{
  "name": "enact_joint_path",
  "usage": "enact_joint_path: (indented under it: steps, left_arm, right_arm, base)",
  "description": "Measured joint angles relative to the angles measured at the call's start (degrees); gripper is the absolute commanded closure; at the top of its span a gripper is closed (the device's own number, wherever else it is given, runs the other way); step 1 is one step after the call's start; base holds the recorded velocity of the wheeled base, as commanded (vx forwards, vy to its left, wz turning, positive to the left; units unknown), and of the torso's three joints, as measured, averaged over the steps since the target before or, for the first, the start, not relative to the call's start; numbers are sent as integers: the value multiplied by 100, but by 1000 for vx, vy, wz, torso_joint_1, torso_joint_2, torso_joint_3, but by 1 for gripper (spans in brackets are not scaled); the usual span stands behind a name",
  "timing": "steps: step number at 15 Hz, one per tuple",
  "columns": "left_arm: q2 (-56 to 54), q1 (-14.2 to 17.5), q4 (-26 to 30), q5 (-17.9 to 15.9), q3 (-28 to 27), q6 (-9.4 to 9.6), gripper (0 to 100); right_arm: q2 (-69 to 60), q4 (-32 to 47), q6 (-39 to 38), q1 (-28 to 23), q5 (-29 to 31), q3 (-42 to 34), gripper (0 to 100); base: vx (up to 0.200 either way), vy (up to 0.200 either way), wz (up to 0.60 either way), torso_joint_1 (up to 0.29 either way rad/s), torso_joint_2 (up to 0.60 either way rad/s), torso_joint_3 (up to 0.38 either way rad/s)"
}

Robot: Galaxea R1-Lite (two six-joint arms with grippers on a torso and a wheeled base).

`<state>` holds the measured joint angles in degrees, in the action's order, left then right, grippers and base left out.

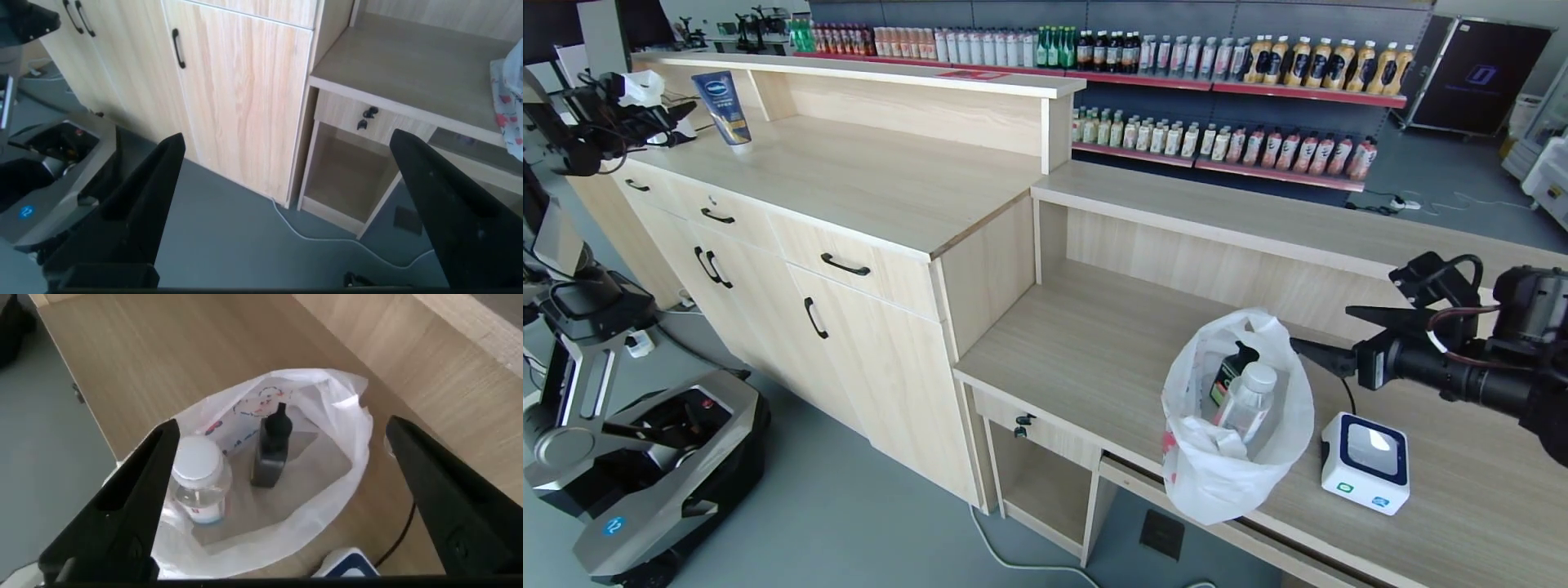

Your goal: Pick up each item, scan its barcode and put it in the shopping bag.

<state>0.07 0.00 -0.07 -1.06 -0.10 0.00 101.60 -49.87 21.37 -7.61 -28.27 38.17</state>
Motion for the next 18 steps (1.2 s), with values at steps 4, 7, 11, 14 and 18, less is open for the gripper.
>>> enact_joint_path:
  steps: [4,7,11,14,18]
  left_arm:
    - [0,-5,-2,2,0,0,0]
    - [0,0,0,2,0,0,0]
    - [0,0,0,0,0,0,0]
    - [0,-5,-2,0,0,0,0]
    - [0,-2,0,2,0,0,0]
  right_arm:
    - [-874,244,358,-661,345,-33,0]
    - [-1202,252,115,-818,477,-11,0]
    - [-1576,252,-11,-896,1297,-330,0]
    - [-1949,156,-589,-877,1607,-855,0]
    - [-2920,-218,-1037,-807,1623,-2464,0]
  base:
    - [0,0,-600,1,2,0]
    - [0,0,-600,-1,-2,-1]
    - [0,0,-600,2,1,4]
    - [0,0,0,68,-140,-59]
    - [0,0,0,7,-18,-8]
